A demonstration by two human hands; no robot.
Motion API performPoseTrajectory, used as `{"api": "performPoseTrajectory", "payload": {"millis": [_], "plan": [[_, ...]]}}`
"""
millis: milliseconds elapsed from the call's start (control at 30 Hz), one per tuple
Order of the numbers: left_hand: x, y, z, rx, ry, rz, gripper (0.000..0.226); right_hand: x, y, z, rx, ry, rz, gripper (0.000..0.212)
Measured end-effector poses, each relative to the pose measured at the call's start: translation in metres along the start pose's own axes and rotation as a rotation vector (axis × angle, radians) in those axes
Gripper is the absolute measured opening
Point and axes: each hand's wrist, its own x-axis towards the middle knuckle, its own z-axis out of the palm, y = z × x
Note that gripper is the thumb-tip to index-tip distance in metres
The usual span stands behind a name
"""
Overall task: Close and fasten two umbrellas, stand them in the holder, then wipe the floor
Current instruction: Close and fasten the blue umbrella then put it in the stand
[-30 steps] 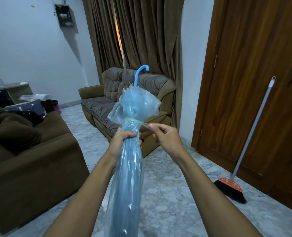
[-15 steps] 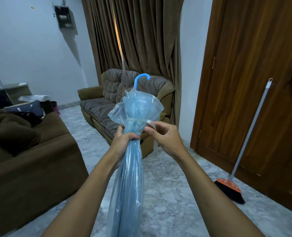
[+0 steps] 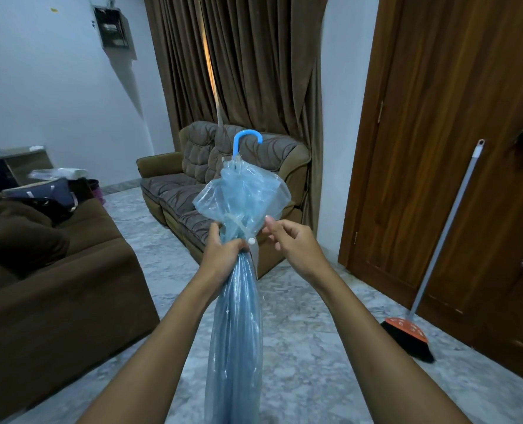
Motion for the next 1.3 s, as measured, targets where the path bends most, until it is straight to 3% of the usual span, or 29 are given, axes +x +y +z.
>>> {"api": "performPoseTrajectory", "payload": {"millis": [67, 200, 367, 533, 600, 667, 833, 967, 1167, 1300], "plan": [[0.0, -0.001, 0.0, -0.002, -0.001, 0.006, 0.054, -0.002, 0.001, 0.002, 0.0, -0.05, 0.016, 0.036], [-0.001, -0.002, 0.0, -0.029, -0.013, 0.01, 0.054, -0.003, 0.0, 0.007, -0.149, -0.219, -0.04, 0.02], [0.0, 0.003, -0.007, -0.088, -0.024, -0.027, 0.05, 0.004, 0.008, -0.001, -0.037, -0.092, 0.04, 0.021], [-0.003, 0.01, -0.009, -0.478, -0.401, -0.133, 0.06, 0.009, 0.016, 0.006, 0.111, 0.051, 0.152, 0.024], [-0.002, 0.01, -0.009, -0.537, -0.518, -0.202, 0.075, 0.011, 0.014, 0.01, 0.272, 0.061, 0.223, 0.012], [-0.001, 0.009, -0.01, -0.505, -0.545, -0.241, 0.076, 0.011, 0.01, 0.015, 0.473, 0.019, 0.302, 0.011], [0.003, 0.007, -0.009, -0.334, -0.36, -0.301, 0.03, 0.019, 0.012, 0.025, 0.785, 0.041, 0.378, 0.008], [0.0, 0.013, -0.007, -0.254, -0.28, -0.245, 0.022, 0.02, 0.013, 0.027, 0.913, 0.064, 0.373, 0.019], [0.0, 0.014, -0.012, 0.148, -0.083, 0.034, 0.063, 0.022, 0.019, 0.024, 0.673, 0.254, 0.369, 0.012], [-0.006, 0.009, 0.0, 0.426, 0.015, 0.313, 0.036, 0.024, 0.021, 0.028, 0.442, 0.361, 0.322, 0.012]]}}
